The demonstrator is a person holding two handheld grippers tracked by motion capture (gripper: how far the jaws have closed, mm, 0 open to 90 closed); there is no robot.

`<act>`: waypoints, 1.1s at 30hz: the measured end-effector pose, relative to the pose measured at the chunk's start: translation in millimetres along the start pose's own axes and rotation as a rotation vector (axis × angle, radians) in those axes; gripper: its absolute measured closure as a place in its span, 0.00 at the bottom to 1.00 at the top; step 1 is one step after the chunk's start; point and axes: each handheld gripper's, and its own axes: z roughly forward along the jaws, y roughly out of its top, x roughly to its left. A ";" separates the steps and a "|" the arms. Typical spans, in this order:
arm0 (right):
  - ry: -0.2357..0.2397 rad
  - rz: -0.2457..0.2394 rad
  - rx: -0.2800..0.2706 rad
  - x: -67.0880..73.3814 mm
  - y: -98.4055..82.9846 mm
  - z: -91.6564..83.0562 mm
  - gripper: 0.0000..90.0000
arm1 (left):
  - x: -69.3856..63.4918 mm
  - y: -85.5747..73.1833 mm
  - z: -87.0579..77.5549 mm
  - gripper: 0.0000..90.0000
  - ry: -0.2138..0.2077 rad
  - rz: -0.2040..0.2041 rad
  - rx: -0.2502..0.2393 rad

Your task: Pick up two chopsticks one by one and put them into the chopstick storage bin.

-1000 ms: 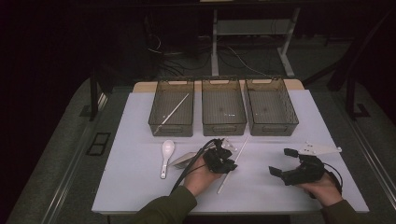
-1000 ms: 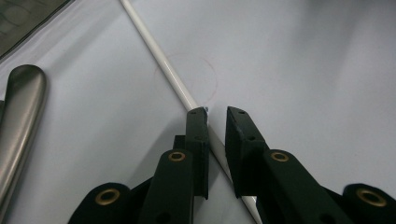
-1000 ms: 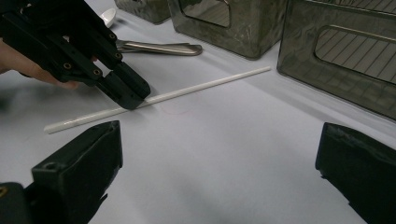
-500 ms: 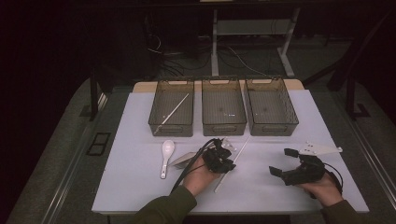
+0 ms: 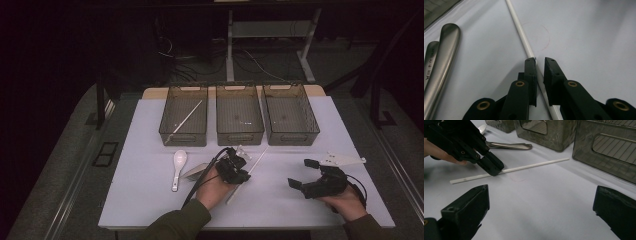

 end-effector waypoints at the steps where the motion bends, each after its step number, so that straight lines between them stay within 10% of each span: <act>1: 0.001 -0.001 0.000 0.0 0.0 0.1 0.01 | 0.3 0.2 -0.3 0.89 -0.001 0.001 0.002; 33: 0.001 -0.003 -0.008 -2.0 0.4 -0.9 0.01 | 11.9 -6.7 -8.9 0.93 0.015 0.014 0.015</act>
